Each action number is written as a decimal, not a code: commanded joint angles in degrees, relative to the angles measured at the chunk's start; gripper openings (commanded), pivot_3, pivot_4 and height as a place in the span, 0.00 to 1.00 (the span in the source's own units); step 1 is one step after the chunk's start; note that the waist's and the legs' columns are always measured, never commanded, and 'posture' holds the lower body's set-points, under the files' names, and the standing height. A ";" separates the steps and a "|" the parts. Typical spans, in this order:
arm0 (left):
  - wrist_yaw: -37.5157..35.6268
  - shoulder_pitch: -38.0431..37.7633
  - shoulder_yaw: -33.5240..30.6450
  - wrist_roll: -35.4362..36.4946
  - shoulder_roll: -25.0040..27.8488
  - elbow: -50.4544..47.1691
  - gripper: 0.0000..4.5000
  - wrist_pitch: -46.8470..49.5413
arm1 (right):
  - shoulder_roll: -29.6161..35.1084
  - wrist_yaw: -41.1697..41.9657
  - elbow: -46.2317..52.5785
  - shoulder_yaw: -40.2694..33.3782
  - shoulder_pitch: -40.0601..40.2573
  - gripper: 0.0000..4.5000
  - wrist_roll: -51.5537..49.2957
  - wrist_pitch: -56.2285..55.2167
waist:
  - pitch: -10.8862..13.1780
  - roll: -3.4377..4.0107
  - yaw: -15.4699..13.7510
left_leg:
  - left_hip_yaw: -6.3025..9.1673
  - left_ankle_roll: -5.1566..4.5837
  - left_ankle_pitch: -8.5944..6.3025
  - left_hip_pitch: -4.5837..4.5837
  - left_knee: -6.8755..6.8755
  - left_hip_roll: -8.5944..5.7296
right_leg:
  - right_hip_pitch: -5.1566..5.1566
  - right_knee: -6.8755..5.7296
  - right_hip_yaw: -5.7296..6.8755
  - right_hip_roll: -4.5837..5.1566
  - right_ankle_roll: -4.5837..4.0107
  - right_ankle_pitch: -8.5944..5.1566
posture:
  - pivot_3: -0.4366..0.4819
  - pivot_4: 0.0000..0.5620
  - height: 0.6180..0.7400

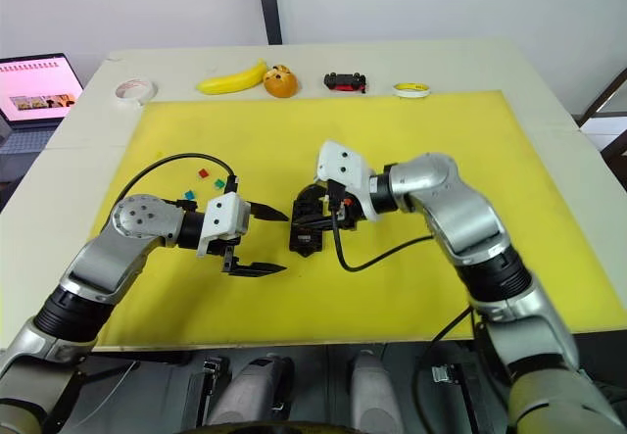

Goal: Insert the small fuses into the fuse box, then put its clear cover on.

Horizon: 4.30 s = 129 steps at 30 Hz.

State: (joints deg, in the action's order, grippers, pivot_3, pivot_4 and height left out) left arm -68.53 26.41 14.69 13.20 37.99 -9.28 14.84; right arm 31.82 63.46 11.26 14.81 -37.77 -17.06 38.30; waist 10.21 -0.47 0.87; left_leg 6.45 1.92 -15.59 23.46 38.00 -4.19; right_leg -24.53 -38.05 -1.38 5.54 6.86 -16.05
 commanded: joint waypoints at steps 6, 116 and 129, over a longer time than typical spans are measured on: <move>-0.15 0.94 -1.14 0.60 -0.44 0.47 1.00 -1.01 | -2.51 -4.16 1.82 -1.67 4.96 0.01 -0.56 -4.74 | -0.01 0.01 0.02 | 0.01 0.00 0.00 0.00 0.01 0.00 | 0.00 -0.01 0.00 -0.01 0.00 0.00 | 0.48 0.27 1.00; 11.19 21.92 -29.95 22.60 4.02 61.33 1.00 55.41 | 2.57 -19.58 18.05 -3.46 1.08 0.99 -14.56 8.63 | -0.23 -0.10 -0.48 | 0.02 -0.02 -0.01 -0.11 0.14 -0.11 | 0.07 -0.24 0.06 0.06 0.00 0.00 | 0.48 0.27 1.00; 11.84 22.40 -32.08 21.44 1.95 62.93 1.00 54.31 | 2.52 -20.20 17.87 -3.80 1.05 0.99 -14.46 8.97 | -0.24 -0.11 -0.54 | 0.05 0.00 0.00 -0.11 0.16 -0.12 | 0.09 -0.24 0.07 0.06 0.00 0.00 | 0.48 0.27 1.00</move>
State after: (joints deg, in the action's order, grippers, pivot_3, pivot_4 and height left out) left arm -56.76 48.03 -17.53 35.07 41.38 53.82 69.65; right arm 34.61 43.24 28.41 12.15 -35.71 -31.60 47.60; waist 9.97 -0.58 0.32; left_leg 6.51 1.92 -15.59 23.36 38.16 -4.31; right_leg -24.44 -38.29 -1.30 5.60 6.86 -16.05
